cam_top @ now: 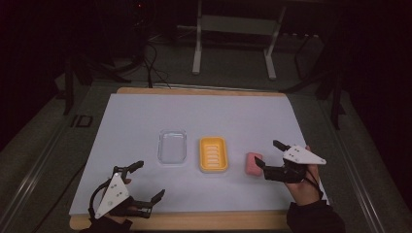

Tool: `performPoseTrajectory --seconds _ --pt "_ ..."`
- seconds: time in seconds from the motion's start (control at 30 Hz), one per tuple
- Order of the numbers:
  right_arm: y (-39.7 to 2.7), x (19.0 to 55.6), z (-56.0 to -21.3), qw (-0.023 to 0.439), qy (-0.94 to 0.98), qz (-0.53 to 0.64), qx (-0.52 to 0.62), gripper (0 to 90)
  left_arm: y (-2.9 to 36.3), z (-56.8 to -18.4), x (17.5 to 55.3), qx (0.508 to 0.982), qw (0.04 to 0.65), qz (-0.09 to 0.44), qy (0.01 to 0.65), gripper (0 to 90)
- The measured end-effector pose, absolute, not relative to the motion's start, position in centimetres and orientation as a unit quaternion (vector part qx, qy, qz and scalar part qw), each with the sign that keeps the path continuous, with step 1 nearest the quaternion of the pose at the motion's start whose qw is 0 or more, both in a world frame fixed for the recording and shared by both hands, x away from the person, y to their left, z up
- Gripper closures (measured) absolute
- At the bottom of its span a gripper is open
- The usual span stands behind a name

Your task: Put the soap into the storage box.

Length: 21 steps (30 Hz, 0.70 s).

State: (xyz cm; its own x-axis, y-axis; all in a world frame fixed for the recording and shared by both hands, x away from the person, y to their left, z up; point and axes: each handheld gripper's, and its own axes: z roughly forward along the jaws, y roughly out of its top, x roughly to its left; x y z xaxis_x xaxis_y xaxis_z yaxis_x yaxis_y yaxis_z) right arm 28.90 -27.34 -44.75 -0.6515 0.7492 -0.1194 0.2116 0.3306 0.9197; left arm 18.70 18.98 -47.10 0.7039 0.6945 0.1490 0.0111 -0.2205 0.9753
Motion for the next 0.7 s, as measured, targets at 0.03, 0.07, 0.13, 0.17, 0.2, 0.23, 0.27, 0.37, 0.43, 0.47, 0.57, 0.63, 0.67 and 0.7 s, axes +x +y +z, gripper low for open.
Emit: performPoseTrajectory --seconds 0.03,0.07,0.13,0.17,0.2,0.23,0.27,0.37,0.43,0.47,0.57,0.63,0.67,0.7 --pt "-27.23 29.01 -44.81 0.267 0.77 0.484 0.318 13.6 18.98 -47.09 18.69 0.723 0.575 0.297 0.243 0.7" --pt "-27.09 29.08 -44.87 0.266 0.774 0.478 0.318 13.6 18.98 -47.09 18.68 0.723 0.575 0.297 0.243 0.6" --pt "-26.85 29.11 -44.93 0.268 0.78 0.469 0.316 13.8 18.97 -47.09 18.68 0.722 0.575 0.297 0.244 0.6" --pt "-26.74 29.08 -44.9 0.256 0.78 0.469 0.325 13.8 18.97 -47.1 18.68 0.722 0.575 0.296 0.244 0.6" --pt "-26.74 29.08 -44.9 0.256 0.78 0.469 0.325 13.8 18.96 -47.11 18.7 0.723 0.574 0.295 0.244 0.6" --pt "-26.72 29.09 -44.9 0.25 0.779 0.466 0.337 13.8 18.93 -47.12 18.7 0.724 0.574 0.295 0.244 0.6" --pt "-26.73 29.12 -44.92 0.252 0.777 0.459 0.349 13.9 18.9 -47.13 18.7 0.725 0.573 0.294 0.244 0.6" --pt "-26.92 29.27 -44.98 0.266 0.775 0.443 0.365 14.1 18.84 -47.14 18.67 0.727 0.571 0.293 0.242 0.6" --pt "-27.1 29.32 -44.96 0.274 0.77 0.432 0.382 14.3 18.82 -47.14 18.64 0.728 0.571 0.294 0.241 0.6" --pt "-27.18 29.39 -44.95 0.276 0.769 0.426 0.389 14.3 18.82 -47.13 18.63 0.728 0.571 0.294 0.241 0.6" --pt "-27.42 29.54 -45.04 0.272 0.768 0.413 0.406 14.6 18.83 -47.12 18.61 0.727 0.572 0.294 0.241 0.6" --pt "-27.54 29.62 -45.16 0.259 0.771 0.405 0.418 15.5 18.84 -47.12 18.59 0.727 0.572 0.294 0.241 0.6" --pt "-27.57 29.64 -45.23 0.253 0.772 0.399 0.425 15.5 18.83 -47.12 18.58 0.727 0.573 0.293 0.241 0.6" --pt "-27.64 29.72 -45.28 0.249 0.774 0.384 0.438 15.8 18.82 -47.12 18.58 0.727 0.573 0.293 0.241 0.6"
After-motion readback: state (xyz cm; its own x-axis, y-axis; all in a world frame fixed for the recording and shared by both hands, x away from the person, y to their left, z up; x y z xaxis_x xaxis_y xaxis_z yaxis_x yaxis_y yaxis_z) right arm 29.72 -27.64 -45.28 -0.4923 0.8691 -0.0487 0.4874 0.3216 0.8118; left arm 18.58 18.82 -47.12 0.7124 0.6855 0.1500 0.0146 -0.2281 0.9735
